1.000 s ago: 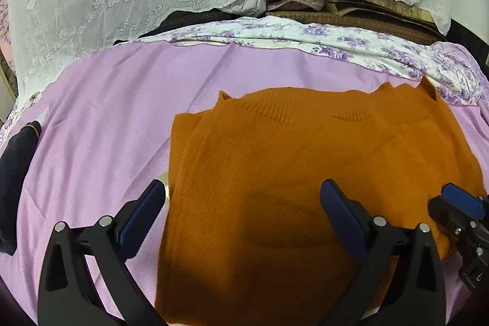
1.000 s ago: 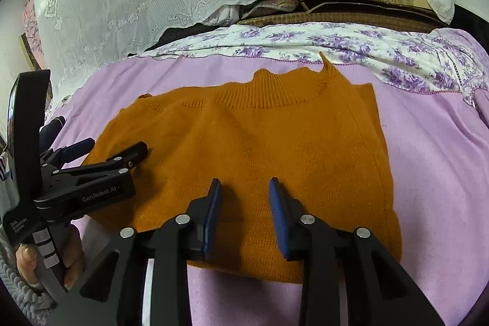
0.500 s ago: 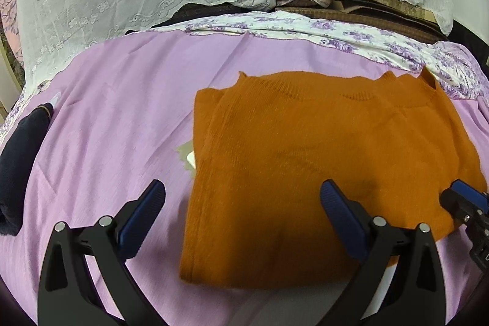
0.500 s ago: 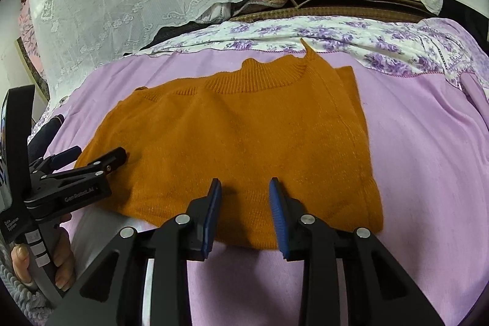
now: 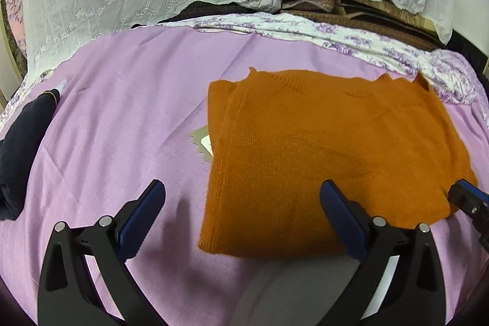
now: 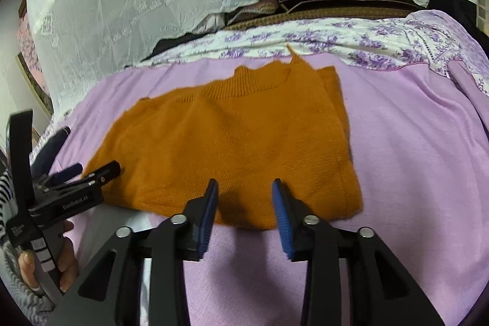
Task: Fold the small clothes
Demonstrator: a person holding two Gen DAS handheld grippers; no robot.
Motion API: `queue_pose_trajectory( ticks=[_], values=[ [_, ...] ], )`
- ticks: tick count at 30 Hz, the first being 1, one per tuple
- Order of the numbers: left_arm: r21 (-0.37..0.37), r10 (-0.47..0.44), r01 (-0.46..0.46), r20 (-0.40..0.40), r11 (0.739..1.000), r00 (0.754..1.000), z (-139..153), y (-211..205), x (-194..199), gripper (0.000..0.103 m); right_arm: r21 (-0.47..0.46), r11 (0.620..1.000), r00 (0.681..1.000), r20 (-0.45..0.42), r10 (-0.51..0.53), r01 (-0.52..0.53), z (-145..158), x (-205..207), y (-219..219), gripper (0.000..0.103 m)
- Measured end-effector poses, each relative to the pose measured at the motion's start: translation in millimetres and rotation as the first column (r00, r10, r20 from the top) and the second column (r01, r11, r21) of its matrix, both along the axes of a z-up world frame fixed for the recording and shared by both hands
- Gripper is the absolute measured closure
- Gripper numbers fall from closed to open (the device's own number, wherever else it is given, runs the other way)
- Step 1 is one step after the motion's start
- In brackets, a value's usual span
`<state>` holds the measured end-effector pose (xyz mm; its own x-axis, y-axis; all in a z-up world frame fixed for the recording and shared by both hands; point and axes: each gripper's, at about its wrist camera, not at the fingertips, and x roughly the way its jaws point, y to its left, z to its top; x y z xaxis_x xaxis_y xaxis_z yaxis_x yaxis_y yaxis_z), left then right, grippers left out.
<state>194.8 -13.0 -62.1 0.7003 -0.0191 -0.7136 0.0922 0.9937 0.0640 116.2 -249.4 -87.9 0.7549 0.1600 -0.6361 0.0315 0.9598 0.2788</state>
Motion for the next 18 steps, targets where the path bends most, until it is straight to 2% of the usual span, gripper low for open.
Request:
queue_pose_trajectory(
  ticks=[7, 11, 18],
  values=[
    [0.005, -0.010, 0.010, 0.016, 1.000, 1.000, 2, -3, -3, 0.004, 0.053, 0.998, 0.999, 0.019, -0.046, 0.045, 8, -3, -19, 0.062],
    [0.006, -0.012, 0.012, 0.021, 1.000, 1.000, 3, -3, -3, 0.004, 0.075, 0.994, 0.996, 0.031, -0.079, 0.076, 12, -6, -30, 0.053],
    [0.013, -0.014, 0.014, 0.027, 1.000, 1.000, 4, -5, -5, 0.004, 0.130, 0.985, 0.992, 0.025, -0.120, 0.116, 12, -6, -51, 0.053]
  ],
)
